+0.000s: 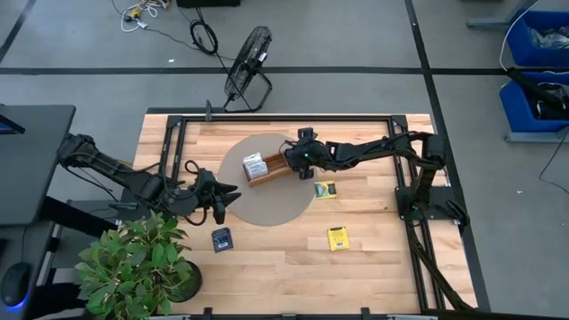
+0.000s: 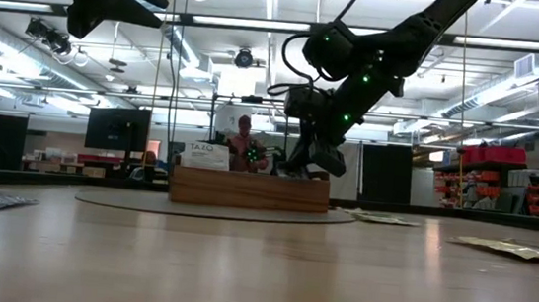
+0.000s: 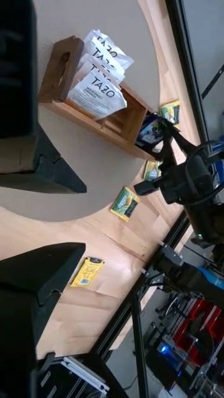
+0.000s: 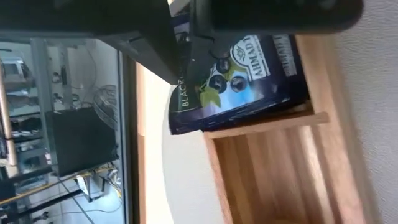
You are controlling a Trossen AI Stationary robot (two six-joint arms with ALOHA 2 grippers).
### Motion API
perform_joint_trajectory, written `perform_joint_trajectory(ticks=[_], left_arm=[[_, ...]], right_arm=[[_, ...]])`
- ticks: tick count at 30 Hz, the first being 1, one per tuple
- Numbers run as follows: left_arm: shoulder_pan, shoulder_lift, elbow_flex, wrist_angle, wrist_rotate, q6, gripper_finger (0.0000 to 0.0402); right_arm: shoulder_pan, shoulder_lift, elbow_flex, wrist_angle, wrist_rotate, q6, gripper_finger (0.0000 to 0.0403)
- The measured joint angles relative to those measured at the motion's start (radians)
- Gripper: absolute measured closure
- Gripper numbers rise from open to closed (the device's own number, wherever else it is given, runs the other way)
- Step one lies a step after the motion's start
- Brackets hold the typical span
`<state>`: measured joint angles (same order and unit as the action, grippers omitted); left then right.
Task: Pick & Place Tea
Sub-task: Put the purple tea bag into the right section of the wooden organizer
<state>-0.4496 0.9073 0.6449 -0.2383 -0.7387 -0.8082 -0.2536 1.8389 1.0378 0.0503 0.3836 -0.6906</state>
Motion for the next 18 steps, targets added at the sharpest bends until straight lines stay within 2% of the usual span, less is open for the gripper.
perform_joint_trajectory(ticks=[7,14,18], left_arm=[[0.0,0.0,0.0,-0.005,0.006,0.0,0.0259],[0.0,0.0,0.0,-0.007,0.014,0.004,0.0259],[0.0,0.0,0.001,-0.043,0.089,0.002,0.0259]], right_arm=[[0.003,-0.025,0.0,0.005,-0.038,0.022,0.0307],[0.012,-0.047,0.001,-0.015,-0.048,0.078,0.0237],[0.035,-0.103,0.001,-0.025,-0.03,0.133,0.0204]])
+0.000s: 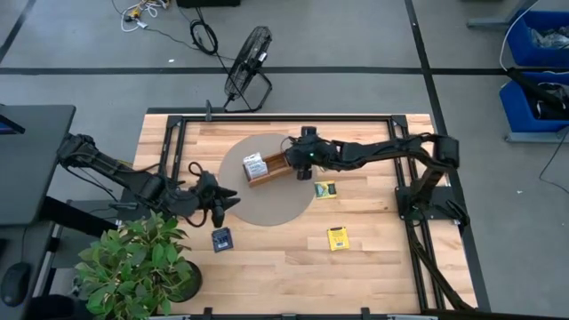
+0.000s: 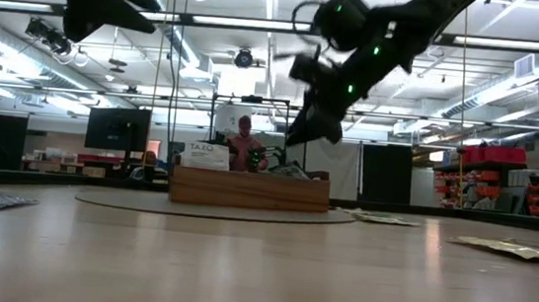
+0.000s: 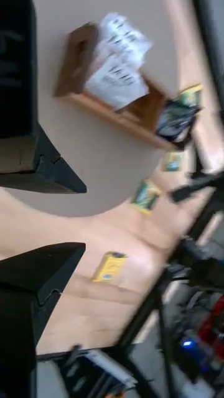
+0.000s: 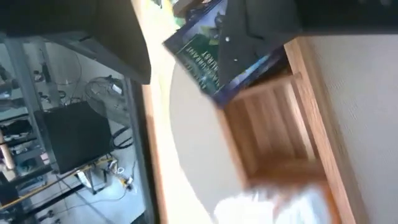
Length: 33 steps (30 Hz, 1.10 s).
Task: Pick & Place Tea
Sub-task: Put the purple tea bag into the right section of the wooden organizer
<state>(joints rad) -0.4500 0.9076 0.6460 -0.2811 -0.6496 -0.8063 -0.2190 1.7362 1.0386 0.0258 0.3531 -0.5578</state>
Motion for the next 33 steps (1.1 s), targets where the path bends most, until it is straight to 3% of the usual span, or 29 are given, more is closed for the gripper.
perform_joint_trajectory(ticks=[6,12,19,26,33], left_arm=[[0.0,0.0,0.0,-0.106,0.159,-0.034,0.0259],[0.0,0.025,0.0,-0.272,0.303,-0.053,0.0259],[0.0,0.143,0.0,-0.296,0.476,0.082,0.0259],[0.0,0.326,0.0,-0.316,0.493,0.089,0.0259],[-0.002,0.439,0.0,-0.225,0.563,0.089,0.0259]], right_arm=[[0.06,-0.1,0.0,-0.067,-0.032,0.178,0.0177],[0.147,-0.153,0.0,-0.135,-0.031,0.265,0.0177],[0.266,-0.158,0.0,-0.157,-0.03,0.413,0.0177],[0.346,-0.158,0.0,-0.171,0.04,0.524,0.0181],[0.409,-0.165,0.0,-0.207,0.086,0.589,0.0182]])
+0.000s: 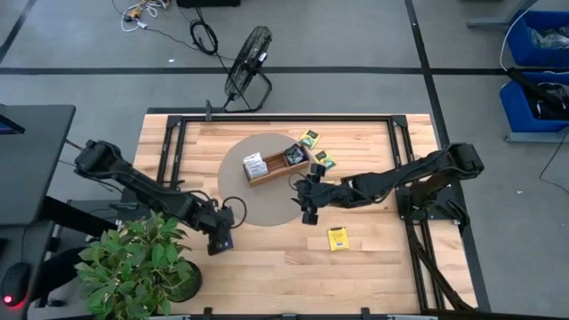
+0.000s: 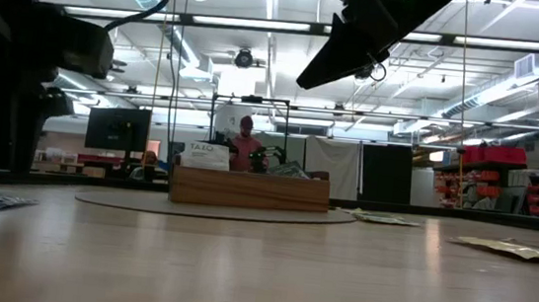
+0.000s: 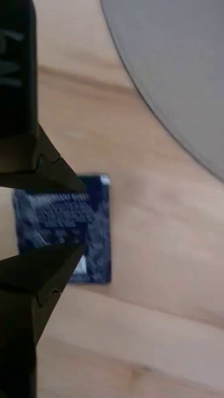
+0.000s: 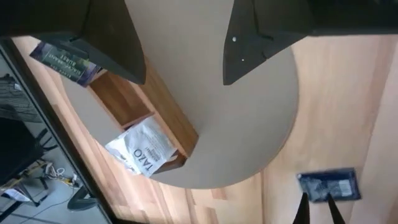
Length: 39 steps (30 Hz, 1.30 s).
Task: Pick & Place Tea
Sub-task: Put the purple tea bag into the right section of the wooden organizer
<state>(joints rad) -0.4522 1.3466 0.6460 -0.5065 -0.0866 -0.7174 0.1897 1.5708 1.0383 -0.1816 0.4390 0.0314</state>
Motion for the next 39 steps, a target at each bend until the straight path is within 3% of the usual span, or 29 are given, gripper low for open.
perform_joint_trajectory(ticks=[6,16,20,27,39], left_arm=[[0.0,0.079,0.0,0.038,0.06,0.055,0.0259],[0.002,0.156,0.004,0.058,0.058,0.099,0.0264],[0.002,0.159,0.003,0.098,0.056,0.12,0.0295],[0.002,0.161,0.001,0.158,0.054,0.122,0.0389],[0.04,0.155,0.01,0.211,0.051,0.123,0.0398]], right_arm=[[0.029,-0.019,0.0,-0.01,0.018,0.045,0.0182],[0.037,-0.059,0.0,-0.043,0.04,0.079,0.0182],[0.037,-0.059,0.0,-0.073,0.04,0.119,0.0182],[0.042,-0.059,0.0,-0.086,0.04,0.155,0.0182],[0.042,-0.058,0.0,-0.094,0.032,0.197,0.0182]])
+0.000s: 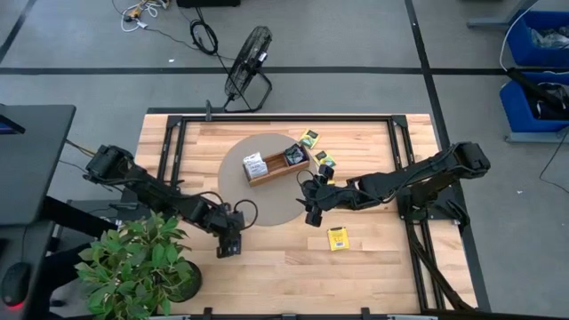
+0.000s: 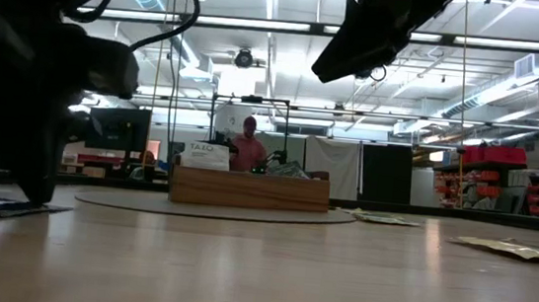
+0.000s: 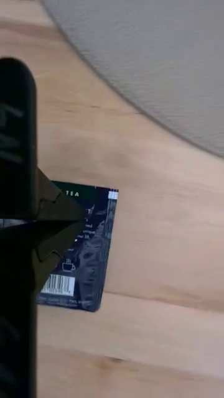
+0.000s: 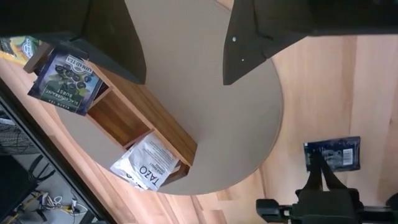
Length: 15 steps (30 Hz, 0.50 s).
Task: Pick & Place Tea
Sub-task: Put the purple tea bag into the right section of the wooden organizer
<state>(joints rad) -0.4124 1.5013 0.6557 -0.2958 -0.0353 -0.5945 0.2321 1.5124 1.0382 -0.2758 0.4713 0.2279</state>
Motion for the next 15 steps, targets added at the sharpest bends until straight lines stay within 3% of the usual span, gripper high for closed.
perform_joint_trajectory(ticks=[10,15], left_arm=[[0.004,-0.003,0.054,0.0,-0.017,0.011,0.0364],[0.005,-0.001,0.055,-0.072,-0.046,0.05,0.0325]], right_arm=[[0.0,0.0,0.0,-0.011,0.0,0.001,0.0182],[0.0,0.0,0.0,-0.012,0.0,0.022,0.0182]])
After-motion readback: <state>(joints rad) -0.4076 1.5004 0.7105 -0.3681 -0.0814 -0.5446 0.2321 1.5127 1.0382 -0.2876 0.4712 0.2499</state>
